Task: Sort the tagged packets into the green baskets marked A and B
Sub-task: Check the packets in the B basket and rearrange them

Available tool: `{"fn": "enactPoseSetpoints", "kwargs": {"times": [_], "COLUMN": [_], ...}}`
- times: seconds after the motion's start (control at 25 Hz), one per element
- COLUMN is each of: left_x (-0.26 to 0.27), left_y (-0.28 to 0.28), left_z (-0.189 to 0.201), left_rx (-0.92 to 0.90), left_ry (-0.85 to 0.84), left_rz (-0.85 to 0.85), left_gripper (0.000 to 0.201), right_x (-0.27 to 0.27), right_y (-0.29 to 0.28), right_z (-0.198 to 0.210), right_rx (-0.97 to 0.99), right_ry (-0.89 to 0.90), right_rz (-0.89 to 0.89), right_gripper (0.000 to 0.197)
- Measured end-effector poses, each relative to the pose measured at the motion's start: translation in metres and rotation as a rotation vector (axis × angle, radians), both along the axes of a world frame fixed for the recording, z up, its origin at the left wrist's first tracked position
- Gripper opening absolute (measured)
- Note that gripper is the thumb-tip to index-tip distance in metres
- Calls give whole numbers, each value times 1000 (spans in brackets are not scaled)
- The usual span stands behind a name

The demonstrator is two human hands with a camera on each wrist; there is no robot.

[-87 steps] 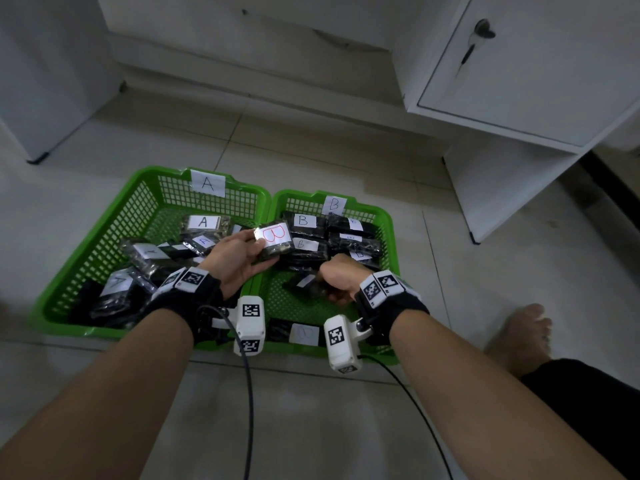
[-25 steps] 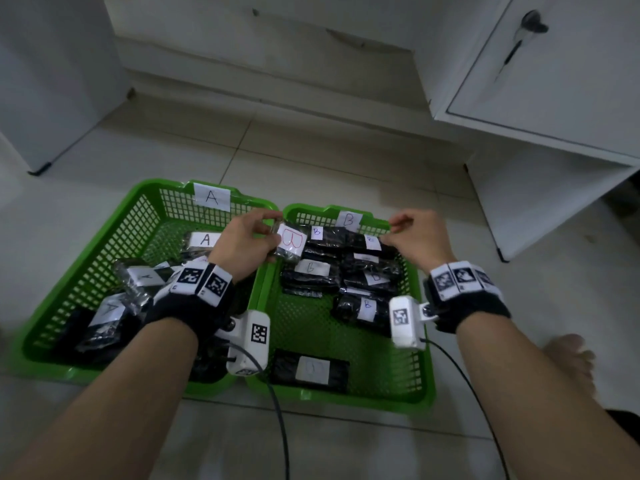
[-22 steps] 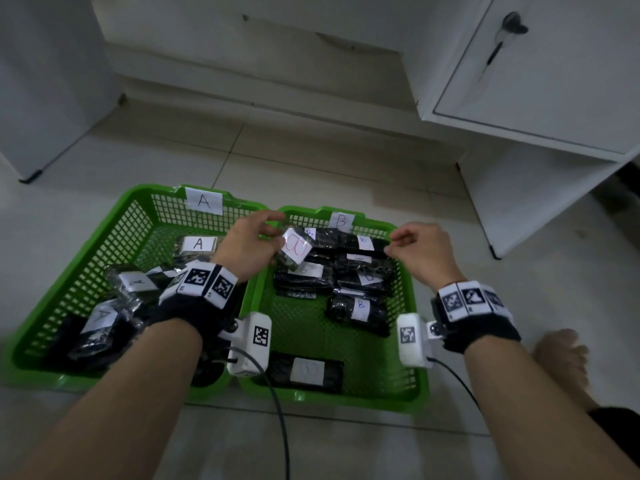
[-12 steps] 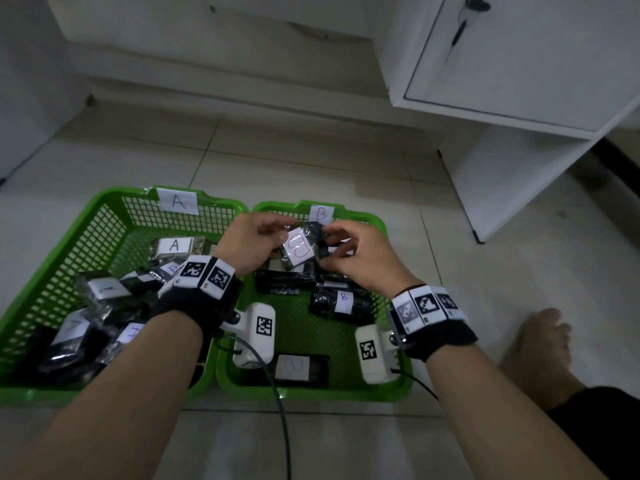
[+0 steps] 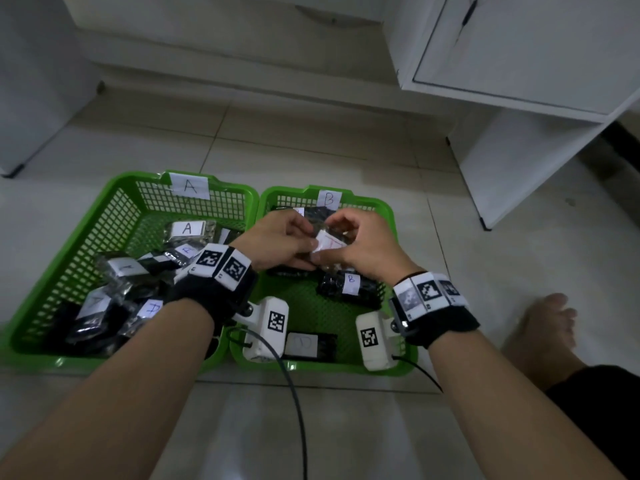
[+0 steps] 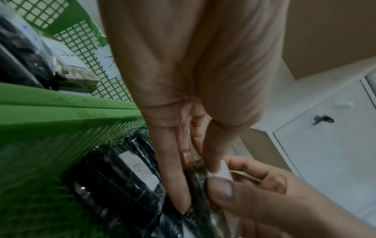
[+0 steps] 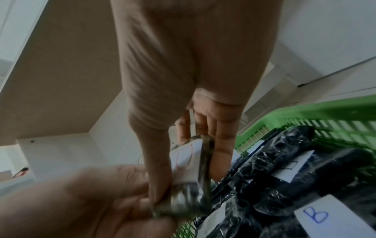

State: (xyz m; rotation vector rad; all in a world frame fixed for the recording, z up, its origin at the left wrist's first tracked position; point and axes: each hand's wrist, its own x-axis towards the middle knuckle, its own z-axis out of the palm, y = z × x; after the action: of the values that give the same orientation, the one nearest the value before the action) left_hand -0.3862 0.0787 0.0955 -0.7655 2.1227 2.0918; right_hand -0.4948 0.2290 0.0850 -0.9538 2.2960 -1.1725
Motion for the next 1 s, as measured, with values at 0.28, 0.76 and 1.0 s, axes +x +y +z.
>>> {"fn": "enactPoseSetpoints", "kwargs": {"times": [0.28,0.76,1.0], "left_x": [21,12,-2], "left_y": [19,11,-10], "left_z": [-39,-35,1], "left_rx": [-917,-1042,-1094], "left_ry": [-451,-365,-290], "left_rz": [-902,-926,-720], "left_gripper": [20,21,29], "right_x": [-17,-33,-38], "right_y": [46,69,81], "right_z": [2,-22,-30], "right_rx": [27,-196,-382], "right_ry": [-378,-651,-795], "right_rz": [-157,-303,-270], "right_gripper": [42,48,45]}}
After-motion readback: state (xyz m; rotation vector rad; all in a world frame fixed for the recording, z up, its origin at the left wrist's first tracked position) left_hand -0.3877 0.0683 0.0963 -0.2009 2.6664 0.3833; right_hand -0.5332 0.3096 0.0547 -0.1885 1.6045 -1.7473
